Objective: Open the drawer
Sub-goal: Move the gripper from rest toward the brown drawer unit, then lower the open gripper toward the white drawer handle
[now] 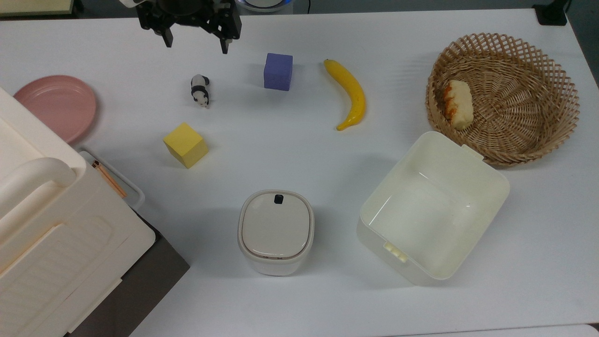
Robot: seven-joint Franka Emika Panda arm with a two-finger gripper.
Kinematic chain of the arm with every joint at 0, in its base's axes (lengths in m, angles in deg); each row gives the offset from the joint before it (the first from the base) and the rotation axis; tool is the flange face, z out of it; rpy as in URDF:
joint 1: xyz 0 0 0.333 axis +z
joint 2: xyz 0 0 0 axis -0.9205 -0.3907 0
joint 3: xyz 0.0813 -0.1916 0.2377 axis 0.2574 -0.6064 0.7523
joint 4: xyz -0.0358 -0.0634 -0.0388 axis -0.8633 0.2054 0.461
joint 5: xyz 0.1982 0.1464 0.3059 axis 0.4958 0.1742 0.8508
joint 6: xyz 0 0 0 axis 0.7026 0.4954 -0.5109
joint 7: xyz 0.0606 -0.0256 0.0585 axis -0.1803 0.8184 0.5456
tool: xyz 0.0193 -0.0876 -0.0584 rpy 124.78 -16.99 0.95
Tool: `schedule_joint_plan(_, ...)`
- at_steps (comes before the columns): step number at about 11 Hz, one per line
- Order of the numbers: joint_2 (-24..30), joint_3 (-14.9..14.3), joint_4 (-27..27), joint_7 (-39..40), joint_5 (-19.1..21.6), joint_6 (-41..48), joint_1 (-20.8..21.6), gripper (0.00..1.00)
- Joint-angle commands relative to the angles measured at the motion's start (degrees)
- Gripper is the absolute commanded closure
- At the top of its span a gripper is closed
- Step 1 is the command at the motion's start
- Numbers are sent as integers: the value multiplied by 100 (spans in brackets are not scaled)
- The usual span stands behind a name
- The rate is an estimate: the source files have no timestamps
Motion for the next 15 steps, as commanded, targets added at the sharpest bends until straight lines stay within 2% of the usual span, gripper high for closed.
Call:
schedule_joint_plan(1, -75, 75, -86, 135, -81, -118, 74, 0)
schedule_joint_plan(5, -172, 48, 72, 1423, -143, -127, 153, 0)
schedule_joint_plan(7, -164, 31, 72, 3089, -152, -520, 126, 0)
schedule_joint_plan(11, -102, 22, 107, 4852, -240, -794, 118, 0)
schedule_joint_plan(13, -146, 13, -15, 4996, -318, -1574, 126, 0)
schedule_joint_plan(15, -260, -57, -347, 4961, -739, -2565, 109, 3)
